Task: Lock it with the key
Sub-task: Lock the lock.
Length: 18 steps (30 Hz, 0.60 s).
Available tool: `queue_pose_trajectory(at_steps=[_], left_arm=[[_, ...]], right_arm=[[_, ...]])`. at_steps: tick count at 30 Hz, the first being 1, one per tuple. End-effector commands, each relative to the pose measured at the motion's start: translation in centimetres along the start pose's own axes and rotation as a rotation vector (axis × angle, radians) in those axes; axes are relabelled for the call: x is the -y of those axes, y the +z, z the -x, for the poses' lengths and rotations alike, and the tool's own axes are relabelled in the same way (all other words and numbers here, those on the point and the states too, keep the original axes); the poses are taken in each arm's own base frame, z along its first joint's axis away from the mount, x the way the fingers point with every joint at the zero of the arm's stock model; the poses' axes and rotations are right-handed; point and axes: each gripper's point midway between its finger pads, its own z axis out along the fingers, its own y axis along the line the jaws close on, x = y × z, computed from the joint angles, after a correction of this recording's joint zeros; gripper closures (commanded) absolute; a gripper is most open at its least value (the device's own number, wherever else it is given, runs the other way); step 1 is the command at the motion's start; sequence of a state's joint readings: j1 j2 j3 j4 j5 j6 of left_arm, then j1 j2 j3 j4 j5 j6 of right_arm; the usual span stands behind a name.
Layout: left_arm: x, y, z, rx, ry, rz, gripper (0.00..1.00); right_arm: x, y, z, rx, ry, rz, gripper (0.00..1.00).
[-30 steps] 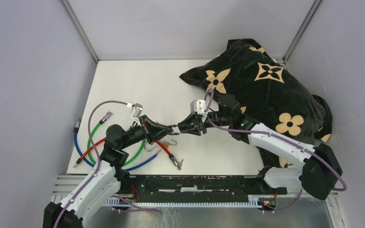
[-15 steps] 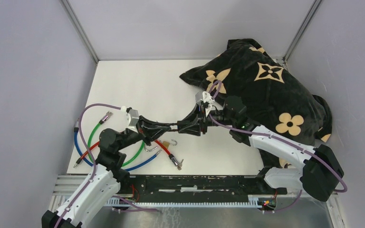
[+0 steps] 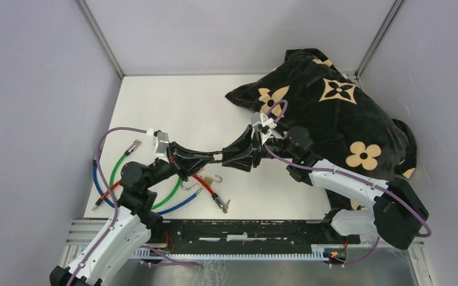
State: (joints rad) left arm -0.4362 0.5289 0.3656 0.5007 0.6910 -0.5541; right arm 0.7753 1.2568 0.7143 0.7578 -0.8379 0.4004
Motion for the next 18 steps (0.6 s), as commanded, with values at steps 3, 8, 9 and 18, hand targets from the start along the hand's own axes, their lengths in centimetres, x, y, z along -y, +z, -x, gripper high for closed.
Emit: queue_pose_trajectory(at_steps=[3,8,9,18], left_arm=[[2.0,0.4,4.5,0.129,0.059,-0.042,0.98],[2.2,0.3,4.9,0.145,0.087,-0.050,0.98],[2.3,0.3,5.1,0.148,0.091,-0.052,0.98],[1.5,0.3,3.8,0.127,0.066,-0.031,0.98]], right_arm=[[-2.1,0.2,2.1,0.085,-0.035,0.082,0.47],[-1.8,-0.2,1.3,0.079,-0.024,0.056,0.42],[-1.6,-0.3,1.2,0.079,-0.014,0.046,0.42],[-1.3,0.3,2.4,0.132,0.005,0.048,1.00]])
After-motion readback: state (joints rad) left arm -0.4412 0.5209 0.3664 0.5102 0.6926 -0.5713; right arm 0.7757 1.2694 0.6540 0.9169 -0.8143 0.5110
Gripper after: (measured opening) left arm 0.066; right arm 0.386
